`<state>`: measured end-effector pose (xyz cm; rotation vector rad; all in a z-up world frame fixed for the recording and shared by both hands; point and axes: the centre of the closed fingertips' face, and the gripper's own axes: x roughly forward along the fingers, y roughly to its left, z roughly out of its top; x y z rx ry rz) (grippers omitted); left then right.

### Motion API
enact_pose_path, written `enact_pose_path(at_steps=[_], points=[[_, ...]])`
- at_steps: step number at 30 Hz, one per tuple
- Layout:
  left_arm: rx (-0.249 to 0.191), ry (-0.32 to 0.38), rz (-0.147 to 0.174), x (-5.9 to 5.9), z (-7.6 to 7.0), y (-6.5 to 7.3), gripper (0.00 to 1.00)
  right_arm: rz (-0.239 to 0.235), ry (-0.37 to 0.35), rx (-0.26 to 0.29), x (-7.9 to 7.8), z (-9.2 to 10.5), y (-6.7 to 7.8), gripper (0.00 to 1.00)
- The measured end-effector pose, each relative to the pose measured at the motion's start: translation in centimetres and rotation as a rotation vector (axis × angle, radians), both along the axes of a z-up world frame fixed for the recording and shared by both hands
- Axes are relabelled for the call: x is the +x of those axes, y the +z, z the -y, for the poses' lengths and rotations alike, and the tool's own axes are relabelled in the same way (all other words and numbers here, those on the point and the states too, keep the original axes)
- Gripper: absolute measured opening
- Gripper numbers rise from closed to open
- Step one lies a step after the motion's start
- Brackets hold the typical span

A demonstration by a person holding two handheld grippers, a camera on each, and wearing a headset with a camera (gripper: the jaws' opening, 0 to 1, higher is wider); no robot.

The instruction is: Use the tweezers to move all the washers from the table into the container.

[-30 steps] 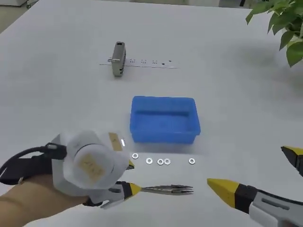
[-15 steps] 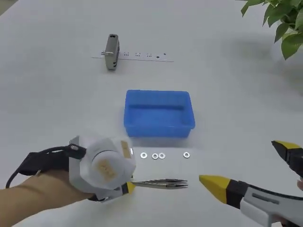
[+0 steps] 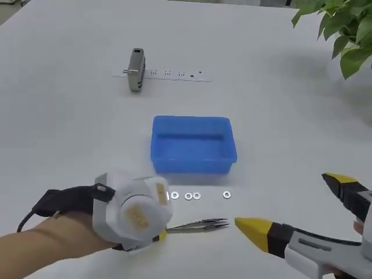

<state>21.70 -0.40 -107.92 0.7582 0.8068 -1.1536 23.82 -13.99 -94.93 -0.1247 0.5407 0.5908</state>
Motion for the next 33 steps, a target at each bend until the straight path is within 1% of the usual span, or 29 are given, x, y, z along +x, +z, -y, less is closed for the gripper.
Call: enact_pose_path(at_steps=[3, 6, 9, 17, 21, 23, 24, 28, 29, 30, 31, 33], points=[[0.0, -0.013, 0.006, -0.3, 0.2, 0.4, 0.0, 0.005, 0.013, 0.002, -0.1, -0.5, 0.3, 0.99], [-0.008, -0.009, 0.018, -0.4, 0.3, 1.2, 0.0, 0.015, 0.028, 0.004, -0.2, -1.0, 0.8, 0.99], [-0.037, 0.008, 0.02, -0.7, 0.6, 2.4, 0.0, 0.03, 0.042, 0.003, -0.2, -1.5, 1.3, 0.99], [-0.094, 0.019, 0.05, -1.7, 1.2, 4.9, 0.0, 0.06, 0.075, -0.001, -1.0, -2.3, 2.3, 0.99], [-0.126, 0.028, 0.058, -2.2, 1.7, 6.1, 0.0, 0.053, 0.1, -0.012, -1.7, -2.8, 1.8, 0.99], [-0.141, 0.035, 0.065, -2.3, 1.9, 6.7, 0.0, 0.037, 0.118, -0.019, -2.2, -3.1, 1.3, 0.99], [-0.155, 0.035, 0.069, -2.5, 2.1, 7.2, 0.0, 0.03, 0.123, -0.022, -2.4, -3.2, 1.0, 0.99], [-0.184, 0.029, 0.087, -2.9, 2.7, 8.4, 0.0, 0.024, 0.149, -0.038, -3.4, -3.6, 0.6, 0.99], [-0.192, 0.029, 0.093, -3.0, 2.8, 8.8, 0.0, 0.014, 0.172, -0.045, -3.7, -3.8, 0.4, 0.94], [-0.196, 0.03, 0.096, -3.1, 2.9, 9.1, 0.0, 0.0, 0.196, -0.049, -4.1, -4.0, 0.2, 0.87], [-0.204, 0.032, 0.098, -3.1, 3.0, 9.5, 0.0, -0.006, 0.207, -0.052, -4.2, -4.1, 0.0, 0.82], [-0.216, 0.04, 0.09, -3.3, 3.1, 9.9, 0.0, -0.015, 0.226, -0.071, -4.5, -4.4, -0.5, 0.83]])
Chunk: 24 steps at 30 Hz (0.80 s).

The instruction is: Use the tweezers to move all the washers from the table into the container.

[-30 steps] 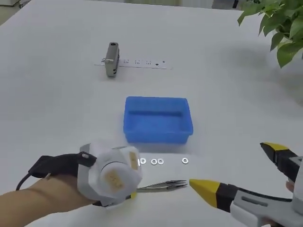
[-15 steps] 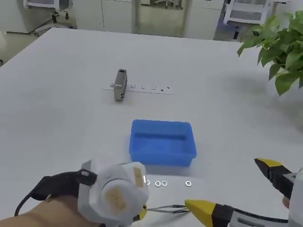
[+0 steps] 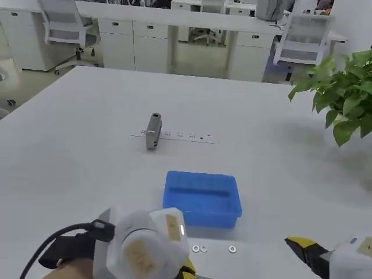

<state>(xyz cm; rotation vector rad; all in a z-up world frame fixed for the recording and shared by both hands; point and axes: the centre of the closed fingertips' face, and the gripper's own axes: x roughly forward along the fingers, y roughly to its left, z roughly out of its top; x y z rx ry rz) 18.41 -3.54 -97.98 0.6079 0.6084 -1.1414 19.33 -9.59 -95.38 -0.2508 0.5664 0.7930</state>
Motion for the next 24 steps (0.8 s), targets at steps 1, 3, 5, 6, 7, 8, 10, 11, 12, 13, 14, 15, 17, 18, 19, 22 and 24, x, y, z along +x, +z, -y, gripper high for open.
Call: enact_pose_path(at_steps=[1, 3, 5, 6, 7, 8, 10, 11, 12, 13, 14, 15, 17, 18, 19, 22, 24], points=[[-0.011, 0.01, -0.002, -0.1, 0.1, 0.3, 0.0, -0.015, 0.029, -0.015, -0.3, -0.3, -0.4, 0.81], [-0.039, 0.021, -0.007, -0.4, 0.4, 0.9, 0.0, -0.037, 0.067, -0.022, -0.8, -0.8, -0.8, 0.75], [-0.052, 0.026, -0.011, -0.8, 0.4, 1.3, 0.0, -0.051, 0.117, -0.017, -1.3, -1.5, -0.8, 0.68], [-0.053, 0.028, -0.012, -0.9, 0.4, 1.4, 0.0, -0.073, 0.149, -0.011, -1.8, -2.1, -0.9, 0.64], [-0.054, 0.028, -0.009, -1.2, 0.3, 1.7, 0.0, -0.077, 0.173, -0.005, -1.9, -2.5, -0.8, 0.58], [-0.055, 0.028, -0.007, -1.3, 0.2, 1.9, 0.0, -0.106, 0.227, 0.004, -2.5, -3.1, -0.9, 0.53], [-0.064, 0.02, -0.01, -1.7, 0.1, 2.7, 0.0, -0.144, 0.288, -0.002, -3.2, -3.8, -1.1, 0.39], [-0.068, 0.017, -0.015, -1.9, 0.1, 3.1, 0.0, -0.136, 0.311, 0.0, -3.2, -4.2, -1.1, 0.36], [-0.071, 0.007, -0.019, -2.1, 0.0, 3.7, 0.0, -0.156, 0.359, 0.001, -3.6, -4.7, -1.1, 0.32], [-0.069, -0.001, -0.022, -2.3, 0.0, 4.2, 0.0, -0.169, 0.38, -0.001, -3.8, -4.9, -1.0, 0.31], [-0.061, -0.019, -0.028, -2.6, -0.2, 4.8, 0.0, -0.164, 0.396, -0.003, -3.8, -5.2, -0.9, 0.3], [-0.058, -0.026, -0.027, -2.8, -0.2, 5.2, 0.0, -0.156, 0.426, -0.015, -3.8, -5.5, -0.8, 0.3], [-0.052, -0.048, -0.022, -3.0, -0.4, 6.1, 0.0, -0.145, 0.462, -0.021, -3.8, -6.0, -0.4, 0.29], [-0.051, -0.052, -0.02, -3.1, -0.5, 6.8, 0.0, -0.138, 0.48, -0.019, -3.8, -6.3, -0.1, 0.29], [-0.048, -0.06, -0.018, -3.2, -0.5, 7.2, 0.0, -0.136, 0.513, -0.017, -4.1, -6.8, 0.2, 0.28], [-0.049, -0.086, -0.007, -3.5, -0.5, 8.7, 0.0, -0.123, 0.554, -0.032, -4.3, -7.5, 0.6, 0.23], [-0.038, -0.107, -0.001, -3.8, -0.5, 9.4, 0.0, -0.106, 0.57, -0.045, -4.3, -8.0, 0.7, 0.2]])
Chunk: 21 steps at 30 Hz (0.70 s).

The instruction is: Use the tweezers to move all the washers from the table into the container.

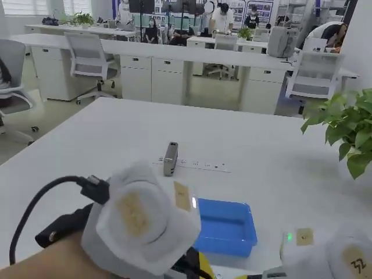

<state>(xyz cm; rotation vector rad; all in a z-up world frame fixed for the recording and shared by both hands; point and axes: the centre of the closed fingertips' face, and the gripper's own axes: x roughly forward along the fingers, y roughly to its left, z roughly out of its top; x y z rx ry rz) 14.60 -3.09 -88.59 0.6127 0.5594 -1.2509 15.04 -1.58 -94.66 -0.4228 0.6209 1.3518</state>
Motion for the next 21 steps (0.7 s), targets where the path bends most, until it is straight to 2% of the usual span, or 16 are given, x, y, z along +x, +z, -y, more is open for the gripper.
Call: enact_pose_path(at_steps=[3, 4, 6, 11, 14, 19, 21], points=[[0.027, -0.032, 0.037, -0.2, -0.1, 0.7, 0.0, 0.014, 0.031, -0.012, -0.1, -0.4, 0.2, 0.14], [0.034, -0.043, 0.045, -0.3, -0.1, 1.0, 0.0, 0.035, 0.035, -0.016, 0.0, -0.5, 0.2, 0.13], [0.039, -0.051, 0.036, -0.5, -0.2, 1.4, 0.0, 0.041, 0.042, -0.014, 0.0, -0.6, 0.4, 0.1], [0.058, -0.057, 0.039, -0.9, -0.5, 1.7, 0.0, 0.06, 0.056, -0.013, -0.2, -1.0, 0.6, 0.08], [0.069, -0.063, 0.038, -1.0, -0.7, 1.7, 0.0, 0.049, 0.06, 0.001, -0.5, -1.4, 0.6, 0.07], [0.048, -0.072, 0.031, -1.3, -0.6, 1.9, 0.0, 0.037, 0.073, 0.013, -0.9, -1.9, 0.9, 0.07], [0.058, -0.067, 0.031, -1.3, -0.6, 1.6, 0.0, 0.041, 0.077, 0.019, -0.9, -2.0, 1.0, 0.08]])
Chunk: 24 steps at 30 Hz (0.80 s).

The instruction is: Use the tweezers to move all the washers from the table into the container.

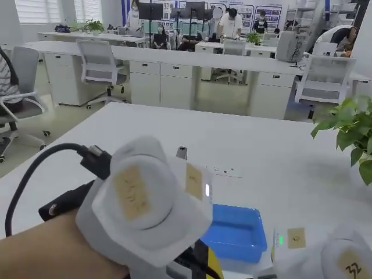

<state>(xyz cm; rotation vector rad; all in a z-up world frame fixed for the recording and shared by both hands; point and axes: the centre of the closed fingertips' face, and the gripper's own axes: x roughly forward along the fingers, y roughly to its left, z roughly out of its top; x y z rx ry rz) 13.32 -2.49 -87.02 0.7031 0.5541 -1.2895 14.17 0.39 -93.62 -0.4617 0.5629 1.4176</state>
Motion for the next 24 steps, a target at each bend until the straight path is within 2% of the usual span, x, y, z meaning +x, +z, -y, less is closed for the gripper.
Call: enact_pose_path(at_steps=[3, 5, 9, 11, 12, 13, 14, 16, 18, 19, 20, 21, 23, 24], points=[[0.003, 0.005, -0.007, 0.1, 0.0, -0.3, 0.0, -0.009, 0.009, 0.004, 0.1, -0.2, 0.2, 0.09], [-0.003, 0.014, 0.001, 0.4, -0.1, -0.4, 0.0, -0.009, 0.019, -0.002, 0.2, -0.2, 0.0, 0.06], [-0.015, 0.04, -0.016, 0.8, -0.4, -0.6, 0.0, -0.025, 0.027, -0.002, 0.4, -0.3, -0.3, 0.05], [-0.032, 0.074, -0.022, 1.1, -0.5, -0.8, 0.0, -0.007, 0.027, -0.008, 0.6, -0.3, -0.5, 0.04], [-0.055, 0.105, -0.007, 1.6, -0.6, -0.8, 0.0, -0.001, 0.028, -0.009, 0.6, -0.4, -0.5, 0.03], [-0.064, 0.113, -0.01, 1.7, -0.6, -0.9, 0.0, 0.008, 0.026, -0.011, 0.7, -0.4, -0.6, 0.02], [-0.092, 0.133, -0.014, 1.8, -0.6, -0.8, 0.0, 0.014, 0.022, -0.008, 0.8, -0.5, -0.6, 0.02], [-0.151, 0.177, 0.004, 2.2, -0.5, -0.6, 0.0, 0.013, 0.01, 0.005, 1.1, -0.6, -0.6, 0.01], [-0.189, 0.225, 0.011, 2.6, -0.8, -0.7, 0.04, -0.005, -0.005, 0.006, 1.5, -0.7, -0.7, 0.01], [-0.231, 0.29, 0.015, 3.1, -1.1, -0.7, 0.08, 0.004, -0.014, 0.006, 1.8, -0.6, -0.7, 0.01], [-0.265, 0.314, 0.012, 3.2, -1.3, -0.5, 0.09, 0.009, -0.018, 0.01, 2.1, -0.6, -0.6, 0.01], [-0.32, 0.358, 0.006, 3.3, -1.6, -0.3, 0.09, 0.005, -0.031, 0.016, 2.5, -0.5, -0.4, 0.01], [-0.403, 0.443, 0.02, 3.6, -2.5, 0.1, 0.14, -0.001, -0.044, 0.024, 3.0, -0.5, -0.2, 0.01], [-0.419, 0.476, 0.019, 3.5, -2.9, -0.1, 0.2, 0.001, -0.055, 0.027, 3.5, -0.4, -0.2, 0.01]])
